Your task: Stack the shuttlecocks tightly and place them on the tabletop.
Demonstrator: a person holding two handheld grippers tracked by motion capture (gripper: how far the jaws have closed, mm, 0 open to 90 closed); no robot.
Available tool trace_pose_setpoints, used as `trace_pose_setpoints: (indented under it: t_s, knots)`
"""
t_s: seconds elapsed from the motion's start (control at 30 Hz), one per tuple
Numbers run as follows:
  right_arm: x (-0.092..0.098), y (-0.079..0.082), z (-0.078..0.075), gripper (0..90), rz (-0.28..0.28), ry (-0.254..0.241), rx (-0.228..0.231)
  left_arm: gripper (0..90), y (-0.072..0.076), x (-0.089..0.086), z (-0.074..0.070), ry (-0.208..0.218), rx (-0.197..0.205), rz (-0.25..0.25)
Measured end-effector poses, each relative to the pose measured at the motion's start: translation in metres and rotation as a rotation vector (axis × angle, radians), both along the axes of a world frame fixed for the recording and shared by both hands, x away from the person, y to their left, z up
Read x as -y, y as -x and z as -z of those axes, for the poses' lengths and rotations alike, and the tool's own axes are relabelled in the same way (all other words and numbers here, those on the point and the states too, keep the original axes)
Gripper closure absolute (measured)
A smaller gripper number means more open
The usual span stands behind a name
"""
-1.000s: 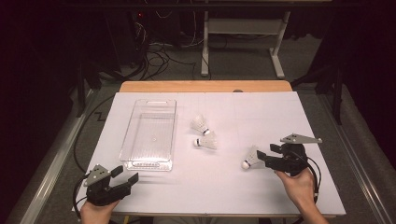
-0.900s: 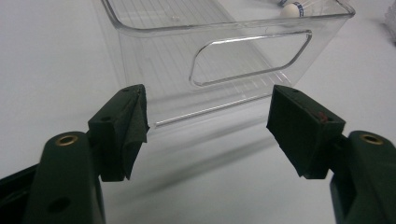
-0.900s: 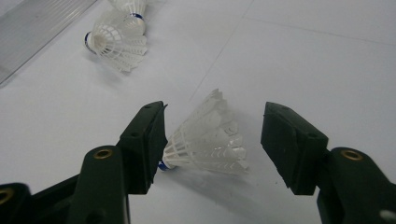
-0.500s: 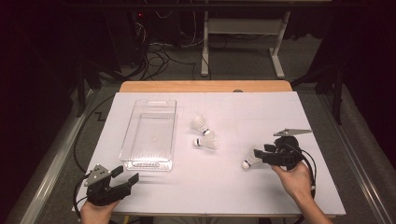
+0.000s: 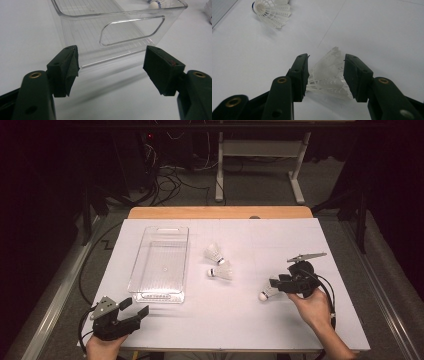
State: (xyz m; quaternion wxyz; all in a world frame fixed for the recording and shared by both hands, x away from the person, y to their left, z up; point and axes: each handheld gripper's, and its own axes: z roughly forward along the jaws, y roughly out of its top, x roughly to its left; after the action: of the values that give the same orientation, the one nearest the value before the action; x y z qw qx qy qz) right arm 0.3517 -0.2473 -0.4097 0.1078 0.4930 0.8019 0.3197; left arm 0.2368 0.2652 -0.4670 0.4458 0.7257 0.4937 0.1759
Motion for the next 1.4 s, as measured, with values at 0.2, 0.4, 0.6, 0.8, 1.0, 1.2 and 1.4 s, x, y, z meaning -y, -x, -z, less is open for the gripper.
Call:
trace_pose_setpoints:
  t_s: [0.2, 0.4, 0.6, 0.8, 1.0, 1.2, 1.4]
  knots:
    - [0.0006, -0.0009, 0.0014, 57.1, -0.004, 0.000, -0.022, 29.5, 0.0001, 0.0002, 0.0001, 0.000, 0.001, 0.001]
    - [0.0017, -0.0011, 0.0024, 59.7, -0.004, -0.001, -0.037, 29.5, 0.0002, 0.0001, 0.0001, -0.004, -0.001, 0.003]
    - [0.0013, -0.0016, 0.0034, 63.2, -0.008, 0.003, -0.051, 29.5, 0.0002, 0.0002, 0.0001, -0.008, -0.001, 0.001]
    - [0.0012, -0.0015, 0.0049, 67.2, -0.017, 0.013, -0.066, 29.4, 0.0005, 0.0001, 0.0000, -0.007, 0.000, -0.001]
    - [-0.0002, -0.0013, 0.0060, 71.5, -0.028, 0.018, -0.078, 29.4, 0.0007, 0.0001, -0.0002, -0.007, 0.000, 0.001]
    - [0.0036, 0.0007, 0.0065, 75.8, -0.037, 0.007, -0.095, 29.5, 0.0012, 0.0010, -0.0006, -0.013, 0.005, 0.003]
    - [0.0087, 0.0027, 0.0092, 82.8, -0.049, -0.003, -0.113, 29.6, 0.0012, 0.0017, -0.0006, -0.018, 0.006, 0.002]
